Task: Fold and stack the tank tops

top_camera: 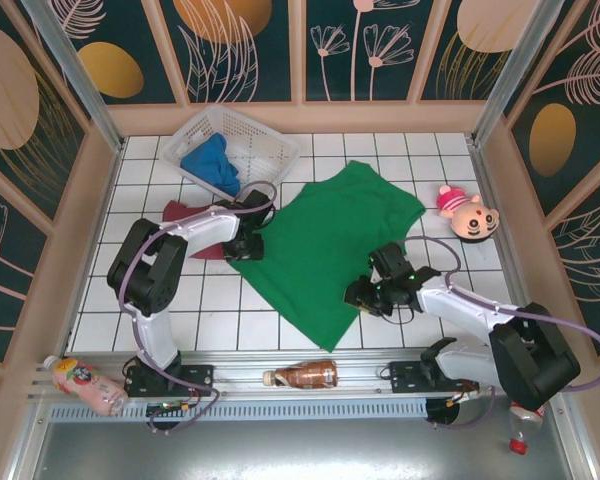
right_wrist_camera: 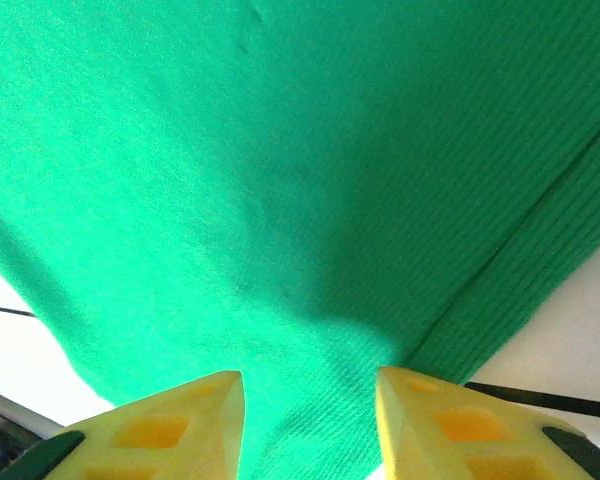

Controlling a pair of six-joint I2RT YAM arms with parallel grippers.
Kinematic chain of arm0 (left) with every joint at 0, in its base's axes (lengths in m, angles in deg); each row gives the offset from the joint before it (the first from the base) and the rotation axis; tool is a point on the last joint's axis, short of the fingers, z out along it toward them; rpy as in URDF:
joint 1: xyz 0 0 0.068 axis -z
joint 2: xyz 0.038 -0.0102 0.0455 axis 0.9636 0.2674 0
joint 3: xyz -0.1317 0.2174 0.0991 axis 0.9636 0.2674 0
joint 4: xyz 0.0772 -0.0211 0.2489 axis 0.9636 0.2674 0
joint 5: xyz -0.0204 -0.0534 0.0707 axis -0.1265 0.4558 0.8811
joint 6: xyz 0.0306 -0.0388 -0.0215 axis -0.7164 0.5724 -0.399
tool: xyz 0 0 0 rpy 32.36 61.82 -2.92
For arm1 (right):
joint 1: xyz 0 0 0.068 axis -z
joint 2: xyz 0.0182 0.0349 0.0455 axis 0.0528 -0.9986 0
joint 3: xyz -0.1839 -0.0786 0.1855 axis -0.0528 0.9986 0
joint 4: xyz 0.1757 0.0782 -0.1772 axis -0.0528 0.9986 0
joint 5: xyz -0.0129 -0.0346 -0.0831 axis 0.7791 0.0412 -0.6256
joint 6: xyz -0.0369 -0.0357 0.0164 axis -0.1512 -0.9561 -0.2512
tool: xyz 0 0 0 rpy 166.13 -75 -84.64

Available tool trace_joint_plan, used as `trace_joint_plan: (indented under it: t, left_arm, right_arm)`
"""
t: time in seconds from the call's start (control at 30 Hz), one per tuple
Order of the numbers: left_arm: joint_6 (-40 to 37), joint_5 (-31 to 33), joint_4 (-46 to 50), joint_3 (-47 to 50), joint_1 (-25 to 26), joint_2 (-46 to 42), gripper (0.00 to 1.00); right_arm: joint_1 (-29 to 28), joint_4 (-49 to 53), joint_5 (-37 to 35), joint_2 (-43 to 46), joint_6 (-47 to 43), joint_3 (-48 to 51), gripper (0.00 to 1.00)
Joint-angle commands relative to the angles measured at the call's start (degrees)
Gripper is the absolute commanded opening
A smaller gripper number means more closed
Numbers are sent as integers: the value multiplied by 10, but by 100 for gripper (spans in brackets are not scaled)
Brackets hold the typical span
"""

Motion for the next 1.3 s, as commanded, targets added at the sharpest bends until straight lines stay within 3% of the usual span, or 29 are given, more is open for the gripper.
trace_joint_plan:
  t: [0.0, 0.27, 0.47, 0.87, 1.1, 1.27]
  left_arm:
    - [-16, 7, 25, -36, -3, 8, 47]
    - [6, -35, 48, -86, 36, -46, 53]
    - [79, -90, 41, -86, 127, -74, 55]
    - [211, -137, -37, -53, 301, -66, 56]
    - [244, -150, -33, -30, 369, -44, 56]
    - [253, -158, -45, -18, 396, -29, 54]
  right_arm:
    - [57, 59, -31, 16, -49, -61, 44]
    - [243, 70, -88, -41, -204, -122, 51]
    - [302, 17, -116, -120, -250, -156, 51]
    - [314, -33, -81, -211, -277, -181, 45]
    - [306, -50, -82, -257, -289, -178, 43]
    - [304, -65, -88, -271, -291, -170, 29]
